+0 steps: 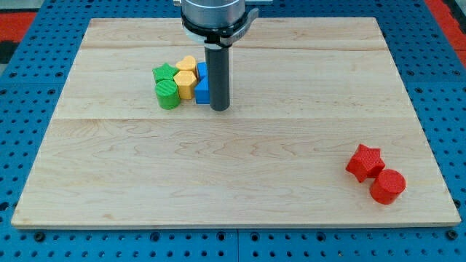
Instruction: Move your arm closer to the red circle
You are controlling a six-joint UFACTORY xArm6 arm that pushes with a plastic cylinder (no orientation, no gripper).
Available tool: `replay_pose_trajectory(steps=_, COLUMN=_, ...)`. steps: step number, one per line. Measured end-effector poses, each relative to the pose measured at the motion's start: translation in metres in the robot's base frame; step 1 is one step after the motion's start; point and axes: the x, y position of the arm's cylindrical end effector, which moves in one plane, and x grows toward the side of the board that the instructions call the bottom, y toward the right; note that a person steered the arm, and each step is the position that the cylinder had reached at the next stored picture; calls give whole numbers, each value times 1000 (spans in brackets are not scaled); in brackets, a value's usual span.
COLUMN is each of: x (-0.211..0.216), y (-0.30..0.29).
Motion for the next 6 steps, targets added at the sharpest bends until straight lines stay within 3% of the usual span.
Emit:
replay_pose_trajectory(steps=1, x=-8, y=0)
replay_pose_trajectory(steps=3, x=17, y=14)
replay_pose_trajectory(steps=6, x=23, y=172)
